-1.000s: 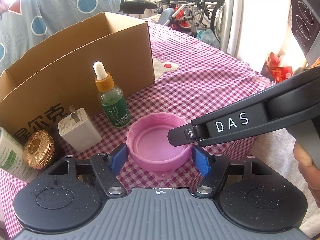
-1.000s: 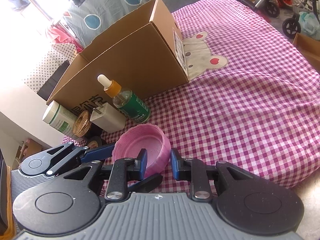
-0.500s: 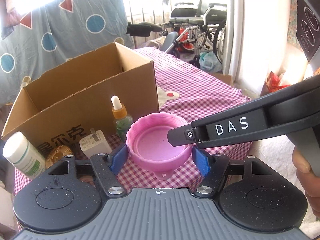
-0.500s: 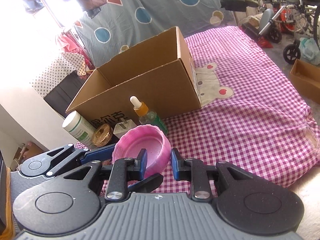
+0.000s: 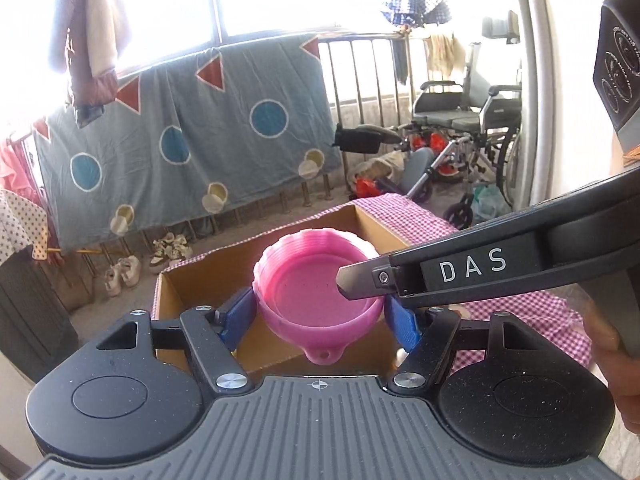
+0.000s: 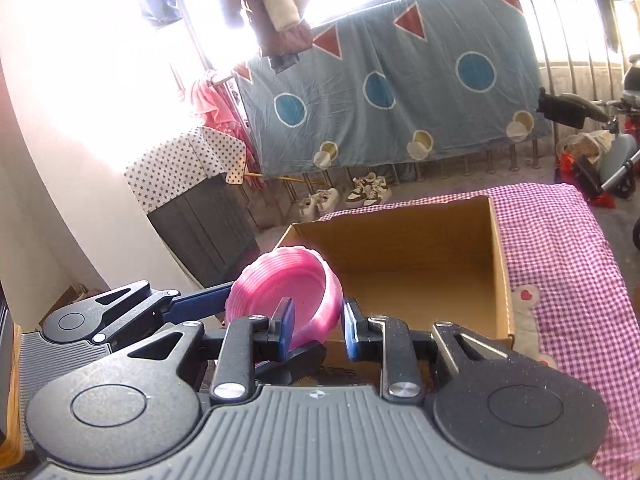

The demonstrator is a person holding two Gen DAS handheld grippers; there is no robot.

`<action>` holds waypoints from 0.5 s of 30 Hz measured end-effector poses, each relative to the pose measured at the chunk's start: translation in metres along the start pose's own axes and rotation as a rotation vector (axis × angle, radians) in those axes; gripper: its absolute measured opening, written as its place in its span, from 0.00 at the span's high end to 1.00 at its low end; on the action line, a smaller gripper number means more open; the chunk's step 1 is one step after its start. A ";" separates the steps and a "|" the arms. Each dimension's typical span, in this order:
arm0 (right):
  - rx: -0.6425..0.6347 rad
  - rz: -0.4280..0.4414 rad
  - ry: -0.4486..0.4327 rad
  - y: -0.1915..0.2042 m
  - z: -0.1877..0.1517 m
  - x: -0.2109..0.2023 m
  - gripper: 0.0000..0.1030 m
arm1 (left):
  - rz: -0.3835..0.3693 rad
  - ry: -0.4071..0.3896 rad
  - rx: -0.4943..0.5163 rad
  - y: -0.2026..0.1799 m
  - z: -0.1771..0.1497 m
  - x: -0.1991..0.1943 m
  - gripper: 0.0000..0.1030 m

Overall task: Organize rigid objects
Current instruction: 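Lift the pink lid with the right gripper and carry it over the box, then lower the pink lid into the box and open the right gripper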

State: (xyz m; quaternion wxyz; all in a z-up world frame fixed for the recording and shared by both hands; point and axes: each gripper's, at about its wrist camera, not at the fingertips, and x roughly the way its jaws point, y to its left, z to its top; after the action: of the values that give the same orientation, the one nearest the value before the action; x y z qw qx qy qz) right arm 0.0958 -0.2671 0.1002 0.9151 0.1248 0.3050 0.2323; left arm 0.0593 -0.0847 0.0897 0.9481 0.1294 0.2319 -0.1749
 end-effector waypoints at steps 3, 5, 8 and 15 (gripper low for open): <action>0.014 0.042 0.087 -0.008 0.028 0.039 0.73 | -0.001 0.068 -0.026 0.025 0.012 0.025 0.31; 0.062 0.071 0.165 -0.022 0.042 0.072 0.73 | -0.014 0.147 -0.069 0.046 0.014 0.051 0.31; 0.143 0.103 0.283 -0.041 0.051 0.117 0.73 | -0.045 0.272 -0.129 0.072 0.010 0.086 0.31; 0.247 0.103 0.547 -0.073 0.048 0.212 0.73 | -0.141 0.554 -0.228 0.106 -0.010 0.161 0.31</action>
State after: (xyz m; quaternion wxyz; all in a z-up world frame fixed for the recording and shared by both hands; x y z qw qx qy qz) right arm 0.2999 -0.2277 0.0049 0.7639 0.1834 0.5594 0.2644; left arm 0.2305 -0.0285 0.0202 0.8427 0.0484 0.5082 -0.1711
